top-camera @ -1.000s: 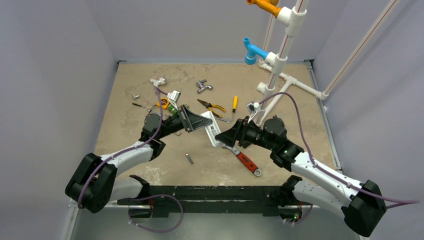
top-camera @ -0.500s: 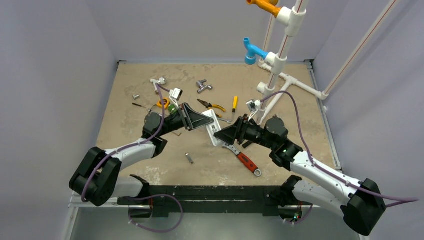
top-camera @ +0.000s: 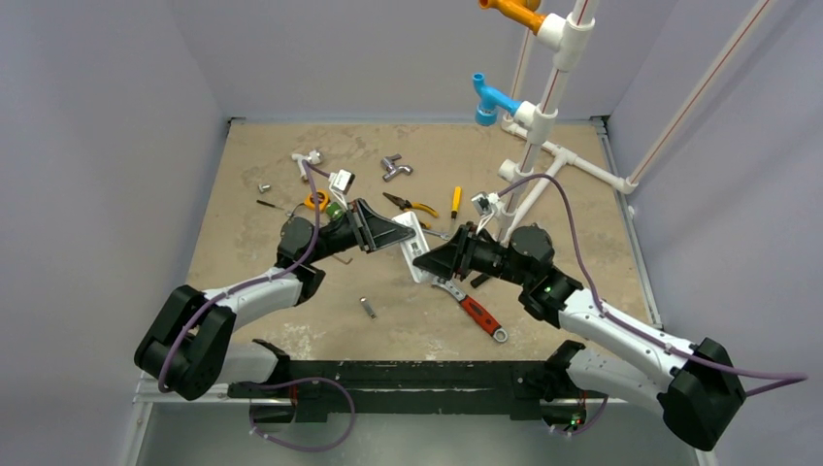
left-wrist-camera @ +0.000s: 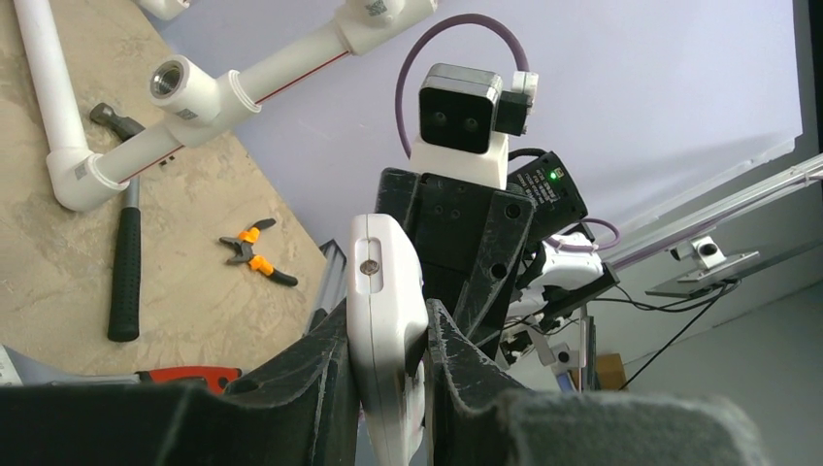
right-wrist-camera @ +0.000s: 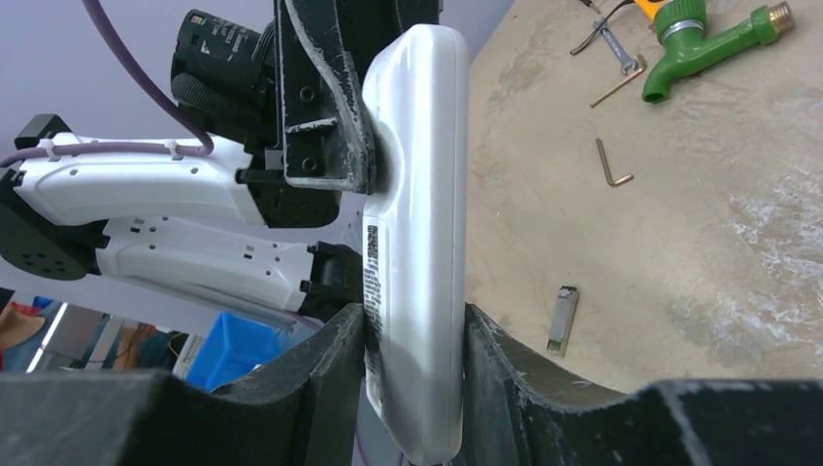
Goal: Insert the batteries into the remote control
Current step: Load the battery cover into the remote control, then turn over the remote control at the center of the board.
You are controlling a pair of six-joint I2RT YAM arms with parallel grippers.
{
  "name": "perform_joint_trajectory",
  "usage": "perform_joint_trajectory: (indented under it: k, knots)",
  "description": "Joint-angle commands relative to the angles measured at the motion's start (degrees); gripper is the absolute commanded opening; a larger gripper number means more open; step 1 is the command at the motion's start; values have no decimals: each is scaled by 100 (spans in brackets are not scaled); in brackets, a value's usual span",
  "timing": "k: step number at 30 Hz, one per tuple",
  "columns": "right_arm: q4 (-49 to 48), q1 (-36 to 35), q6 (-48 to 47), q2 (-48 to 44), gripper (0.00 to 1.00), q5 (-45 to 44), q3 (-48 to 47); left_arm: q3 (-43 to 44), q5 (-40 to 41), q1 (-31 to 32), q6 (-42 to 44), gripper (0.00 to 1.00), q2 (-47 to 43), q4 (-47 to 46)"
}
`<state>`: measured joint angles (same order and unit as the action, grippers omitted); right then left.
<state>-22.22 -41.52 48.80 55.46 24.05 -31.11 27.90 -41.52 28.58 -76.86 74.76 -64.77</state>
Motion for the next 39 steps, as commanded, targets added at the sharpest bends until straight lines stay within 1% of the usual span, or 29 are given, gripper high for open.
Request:
perform_joint_trajectory:
  k: [1, 3, 5, 7, 11, 12, 13, 15, 16, 17, 19, 20, 22, 23, 25, 28, 31, 35, 37, 39]
  knots:
    - [-57, 21, -114, 109, 31, 59, -279, 202, -14, 37, 20, 0, -138, -383]
    - [-55, 18, -105, 121, 19, 46, -283, 184, 6, 35, 42, 0, -195, -264]
    - [17, 15, -100, 82, 0, -69, -303, 172, 40, 42, 112, 3, -282, -79]
    - [247, 18, -192, -7, 0, -274, -364, 188, 75, 38, 216, 10, -401, 148]
    - [494, 17, -358, -206, 0, -414, -442, 286, 108, 37, 449, 29, -598, 633]
    - [553, 19, -398, -243, 0, -451, -457, 310, 109, 30, 491, 50, -629, 738]
    - [595, 17, -433, -283, 0, -465, -468, 339, 109, 34, 554, 61, -660, 845]
    - [716, 12, -509, -355, 0, -529, -487, 388, 143, 34, 684, 79, -737, 1132]
    - [771, 13, -550, -390, 0, -551, -495, 413, 184, 34, 783, 90, -805, 1321]
    - [841, 12, -603, -426, 0, -596, -499, 444, 247, 34, 927, 98, -866, 1621]
    - [1019, 17, -729, -504, 0, -765, -516, 569, 572, 25, 1392, 100, -1128, 2673]
    - [1179, 19, -801, -543, 0, -874, -530, 671, 816, 25, 1702, 100, -1269, 3434]
    - [1448, 16, -997, -609, 0, -1125, -576, 992, 1613, 21, 2381, 100, -1570, 4961]
    - [1648, 8, -1125, -604, 0, -1257, -628, 1233, 2007, 24, 2644, 100, -1673, 5920]
    - [1988, -20, -1440, -495, 0, -1460, -764, 1557, 2676, 25, 3043, 100, -1824, 7064]
    - [2507, -319, -1946, -32, 0, -1955, -1031, 1864, 3319, 25, 3360, 100, -1965, 7924]
    - [3029, -1017, -2426, 611, 0, -2814, -1429, 2052, 3819, 15, 3489, 100, -2053, 8458]
    - [3526, -1848, -2799, 1462, 0, -3921, -1987, 2373, 4781, -28, 3511, 100, -2092, 9329]
    - [3658, -2023, -2870, 1791, 0, -4252, -2126, 2506, 5110, -86, 3518, 100, -2092, 9682]
    - [3767, -2122, -2943, 2045, 0, -4392, -2224, 2575, 5239, -191, 3541, 100, -2111, 9885]
